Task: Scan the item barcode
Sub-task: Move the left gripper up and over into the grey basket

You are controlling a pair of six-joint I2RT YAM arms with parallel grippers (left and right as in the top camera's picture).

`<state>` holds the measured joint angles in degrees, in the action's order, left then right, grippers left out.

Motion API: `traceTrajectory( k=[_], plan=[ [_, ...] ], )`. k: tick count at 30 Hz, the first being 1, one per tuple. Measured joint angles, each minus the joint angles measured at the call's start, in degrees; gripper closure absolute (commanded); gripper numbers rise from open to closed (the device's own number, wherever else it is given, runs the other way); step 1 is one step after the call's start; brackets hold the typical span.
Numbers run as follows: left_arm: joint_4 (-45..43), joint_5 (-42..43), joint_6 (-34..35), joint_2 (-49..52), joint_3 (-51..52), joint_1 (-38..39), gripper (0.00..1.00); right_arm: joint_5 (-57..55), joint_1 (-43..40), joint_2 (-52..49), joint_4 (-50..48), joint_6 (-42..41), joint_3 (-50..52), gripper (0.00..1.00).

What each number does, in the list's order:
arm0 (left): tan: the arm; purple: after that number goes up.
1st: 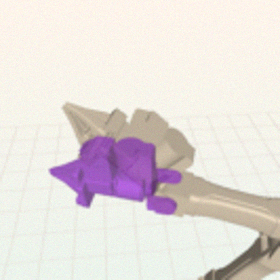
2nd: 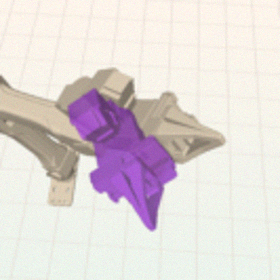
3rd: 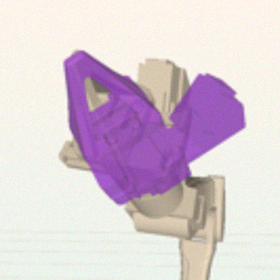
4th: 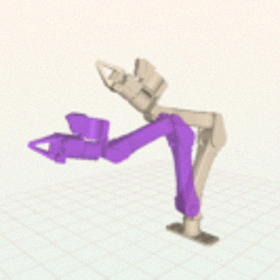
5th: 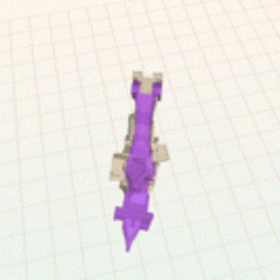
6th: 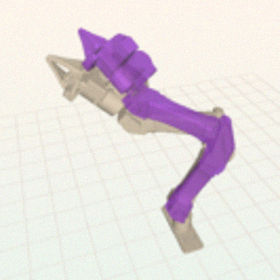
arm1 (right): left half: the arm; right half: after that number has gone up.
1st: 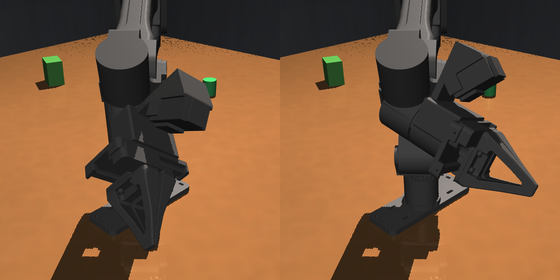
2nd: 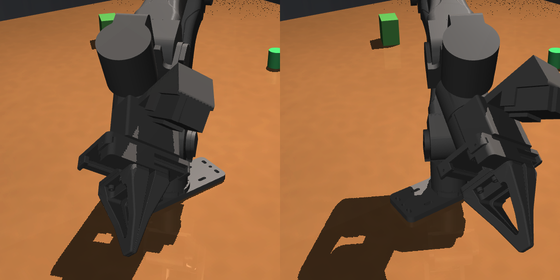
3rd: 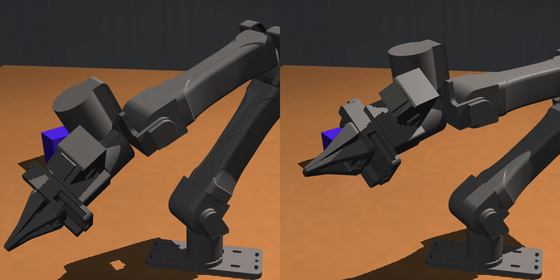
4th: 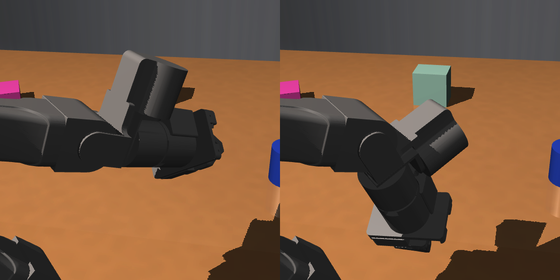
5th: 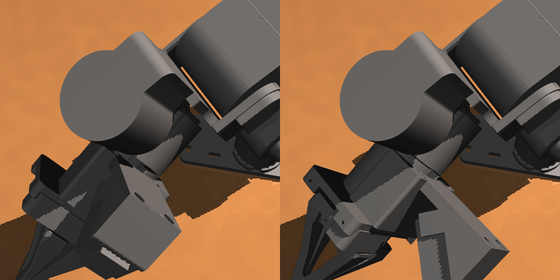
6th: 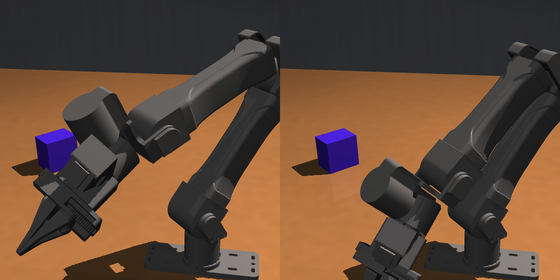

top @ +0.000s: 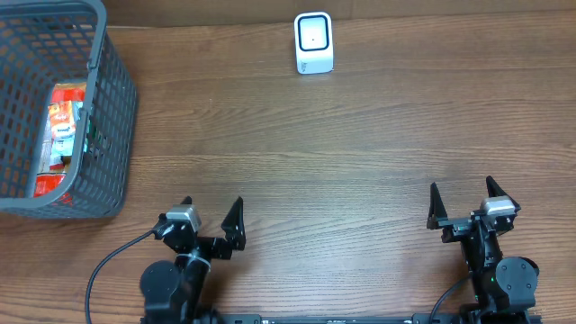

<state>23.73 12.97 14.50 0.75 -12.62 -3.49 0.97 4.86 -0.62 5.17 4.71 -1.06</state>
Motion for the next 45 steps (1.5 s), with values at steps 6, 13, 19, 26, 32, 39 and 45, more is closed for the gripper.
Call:
traceTrajectory(
  k=[6,13,19,26,32,39,45],
  plan=[
    [11.5,4.5,1.6,0.0,-9.7,0.0,0.0,0.0,0.0,0.0,0.0,0.0,0.0,0.0],
    [21.0,5.9,1.8,8.7,-21.2,0.0,0.0,-0.1,0.0,0.0,0.0,0.0,0.0,0.0],
    [35.1,6.1,-1.6,27.1,-38.4,0.0,0.0,-0.2,0.0,0.0,0.0,0.0,0.0,0.0],
    [56.2,6.2,-7.8,52.9,-62.9,0.0,0.0,-0.2,0.0,0.0,0.0,0.0,0.0,0.0],
    [59.4,6.6,-8.7,68.1,-74.5,0.0,0.0,-0.2,0.0,0.0,0.0,0.0,0.0,0.0],
    [55.9,6.7,-9.7,77.7,-75.3,0.0,0.0,-0.2,0.0,0.0,0.0,0.0,0.0,0.0],
    [50.9,1.8,-11.5,79.2,-82.7,-2.0,0.06,-0.2,0.0,0.0,0.0,0.0,0.0,0.0]
  ],
)
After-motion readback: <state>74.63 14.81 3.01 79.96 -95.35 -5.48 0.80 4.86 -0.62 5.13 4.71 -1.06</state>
